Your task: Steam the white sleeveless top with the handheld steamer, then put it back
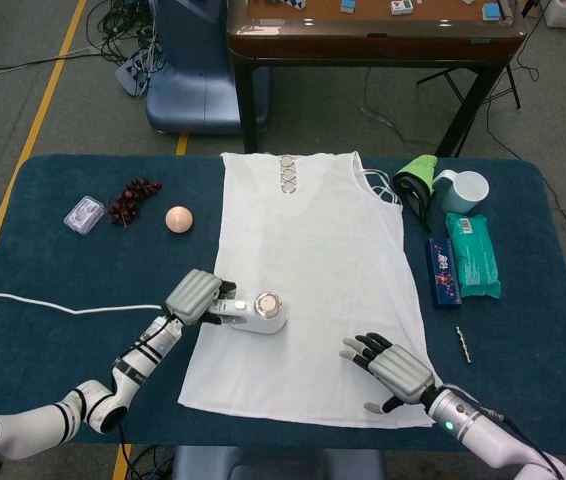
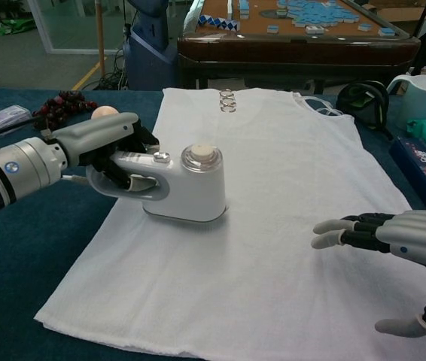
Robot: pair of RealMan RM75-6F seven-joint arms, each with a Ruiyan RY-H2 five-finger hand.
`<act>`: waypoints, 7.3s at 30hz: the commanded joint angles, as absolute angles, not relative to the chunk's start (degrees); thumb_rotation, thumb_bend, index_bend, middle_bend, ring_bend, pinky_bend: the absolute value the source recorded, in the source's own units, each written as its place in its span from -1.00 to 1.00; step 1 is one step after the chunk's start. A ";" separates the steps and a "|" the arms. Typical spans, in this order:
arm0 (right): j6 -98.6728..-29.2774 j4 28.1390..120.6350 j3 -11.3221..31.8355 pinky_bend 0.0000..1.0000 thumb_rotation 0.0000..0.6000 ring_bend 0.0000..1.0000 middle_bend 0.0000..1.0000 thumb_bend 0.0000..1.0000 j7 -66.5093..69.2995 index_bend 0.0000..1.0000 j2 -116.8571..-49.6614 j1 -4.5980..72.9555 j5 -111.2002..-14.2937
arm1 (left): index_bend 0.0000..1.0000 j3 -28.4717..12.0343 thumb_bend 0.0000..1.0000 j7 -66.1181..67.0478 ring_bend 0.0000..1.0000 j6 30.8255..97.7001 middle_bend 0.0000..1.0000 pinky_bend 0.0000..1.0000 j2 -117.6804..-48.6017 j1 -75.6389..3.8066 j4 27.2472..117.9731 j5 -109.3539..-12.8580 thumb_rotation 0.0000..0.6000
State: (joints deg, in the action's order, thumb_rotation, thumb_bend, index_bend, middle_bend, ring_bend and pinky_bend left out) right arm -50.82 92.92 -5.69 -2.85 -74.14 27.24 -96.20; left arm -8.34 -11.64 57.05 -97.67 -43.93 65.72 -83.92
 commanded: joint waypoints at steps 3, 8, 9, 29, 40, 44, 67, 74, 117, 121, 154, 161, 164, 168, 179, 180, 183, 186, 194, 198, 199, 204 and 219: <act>-49.08 92.75 -6.06 -1.00 0.61 -1.00 -0.91 -0.12 -2.26 -1.00 -74.41 28.64 -95.40 | 0.60 -8.69 -0.51 -11.56 0.59 56.78 0.92 0.42 -98.00 -44.34 65.52 -83.39 1.00; -49.15 92.52 -6.34 -1.00 0.61 -1.00 -0.91 0.17 -1.04 -1.00 -74.92 29.38 -95.42 | 0.60 -8.79 -0.51 -11.52 0.59 56.43 0.92 0.42 -98.32 -44.63 65.08 -82.81 1.00; -49.08 92.33 -6.47 -1.00 0.61 -1.00 -0.91 0.23 -0.77 -1.00 -75.08 29.55 -95.46 | 0.60 -8.75 -0.51 -11.47 0.60 56.41 0.92 0.42 -98.36 -44.64 64.98 -82.74 1.00; -47.78 90.88 -8.17 -1.00 0.60 -1.00 -0.91 0.43 -2.44 -1.00 -77.10 31.19 -94.44 | 0.60 -7.46 -0.51 -11.68 0.60 56.34 0.92 0.42 -100.38 -44.70 63.52 -82.67 1.00; -48.31 91.34 -9.42 -1.00 0.61 -1.00 -0.91 0.43 -3.56 -1.00 -77.15 31.03 -94.42 | 0.60 -6.98 -0.51 -11.71 0.60 55.54 0.92 0.42 -102.70 -45.51 62.47 -83.07 1.00; -48.28 91.47 -9.73 -1.00 0.61 -1.00 -0.91 0.43 -3.81 -1.00 -77.16 31.04 -94.30 | 0.60 -7.11 -0.51 -11.79 0.60 55.19 0.92 0.42 -103.31 -45.89 62.35 -83.01 1.00; -48.53 91.69 -10.90 -1.00 0.61 -1.00 -0.91 0.43 -4.18 -1.00 -77.22 31.30 -94.42 | 0.60 -4.81 -0.51 -12.70 0.60 58.41 0.92 0.42 -100.65 -43.39 64.29 -84.94 1.00; -48.61 91.74 -11.25 -1.00 0.61 -1.00 -0.91 0.43 -4.19 -1.00 -77.07 31.27 -94.44 | 0.60 -4.12 -0.51 -12.64 0.60 59.53 0.92 0.42 -100.06 -42.78 65.54 -85.96 1.00; -51.86 92.53 -10.80 -1.00 0.61 -1.00 -0.91 0.42 -4.59 -1.00 -76.08 30.59 -95.02 | 0.60 -7.35 -0.51 -14.46 0.59 57.08 0.92 0.42 -103.89 -47.39 58.87 -84.66 1.00; -52.28 92.65 -10.65 -1.00 0.61 -1.00 -0.91 0.41 -4.55 -1.00 -75.71 30.52 -95.04 | 0.60 -6.71 -0.51 -13.80 0.59 57.85 0.92 0.42 -103.51 -46.98 60.31 -85.24 1.00; -53.50 93.89 -11.86 -1.00 0.60 -1.00 -0.91 0.41 -4.43 -1.00 -74.49 29.56 -96.72 | 0.60 -8.29 -0.51 -15.93 0.59 56.35 0.92 0.42 -105.23 -48.18 53.77 -83.96 1.00; -52.95 94.07 -11.75 -1.00 0.61 -1.00 -0.91 0.41 -4.86 -1.00 -74.45 29.69 -96.45 | 0.59 -7.22 -0.51 -17.35 0.59 57.17 0.92 0.42 -105.10 -47.74 53.62 -84.88 1.00; -52.83 94.24 -11.75 -1.00 0.61 -1.00 -0.91 0.41 -5.03 -1.00 -74.43 29.73 -96.46 | 0.60 -6.38 -0.51 -17.38 0.59 57.67 0.92 0.42 -105.05 -47.29 54.35 -85.46 1.00; -52.72 94.43 -11.85 -1.00 0.61 -1.00 -0.91 0.41 -5.39 -1.00 -74.36 29.63 -96.39 | 0.60 -5.52 -0.51 -16.95 0.59 58.12 0.92 0.42 -104.98 -46.90 55.32 -86.11 1.00; -52.13 94.22 -11.93 -1.00 0.60 -1.00 -0.91 0.41 -5.75 -1.00 -74.59 29.50 -95.92 | 0.59 -4.51 -0.51 -14.76 0.59 58.91 0.91 0.42 -104.55 -46.10 58.20 -86.76 1.00; -52.08 94.16 -11.95 -1.00 0.60 -1.00 -0.91 0.41 -5.80 -1.00 -74.62 29.50 -95.91 | 0.59 -4.40 -0.51 -14.62 0.59 58.95 0.91 0.42 -104.50 -46.02 58.41 -86.81 1.00; -51.83 93.99 -11.95 -1.00 0.61 -1.00 -0.91 0.42 -5.83 -1.00 -74.75 29.51 -95.76 | 0.59 -4.07 -0.51 -14.19 0.59 59.09 0.91 0.43 -104.33 -45.76 59.17 -87.01 1.00; -51.72 93.88 -11.96 -1.00 0.61 -1.00 -0.91 0.41 -5.92 -1.00 -74.85 29.52 -95.75 | 0.59 -3.77 -0.51 -13.72 0.59 59.27 0.91 0.42 -104.09 -45.56 60.09 -87.27 1.00; -51.53 93.60 -12.08 -1.00 0.60 -1.00 -0.91 0.42 -5.83 -1.00 -75.04 29.43 -95.64 | 0.59 -3.98 -0.51 -12.98 0.59 58.72 0.91 0.42 -104.24 -45.71 60.68 -87.11 1.00; -51.52 93.46 -12.09 -1.00 0.61 -1.00 -0.91 0.41 -5.78 -1.00 -75.08 29.40 -95.62 | 0.59 -4.74 -0.51 -13.27 0.59 57.61 0.91 0.42 -104.97 -46.39 59.41 -86.44 1.00; -51.51 93.45 -12.07 -1.00 0.61 -1.00 -0.91 0.41 -5.75 -1.00 -75.07 29.41 -95.60 | 0.59 -4.94 -0.51 -13.38 0.59 57.34 0.91 0.42 -105.12 -46.55 59.02 -86.26 1.00; -51.39 93.33 -12.01 -1.00 0.61 -1.00 -0.91 0.41 -5.64 -1.00 -75.12 29.47 -95.54 | 0.59 -6.07 -0.51 -14.24 0.59 56.02 0.91 0.42 -105.70 -47.39 56.72 -85.23 1.00; -51.04 93.25 -12.03 -1.00 0.60 -1.00 -0.91 0.41 -5.41 -1.00 -75.22 29.73 -95.62 | 0.59 -4.49 -0.51 -14.31 0.59 59.00 0.91 0.42 -104.88 -46.01 58.26 -87.04 1.00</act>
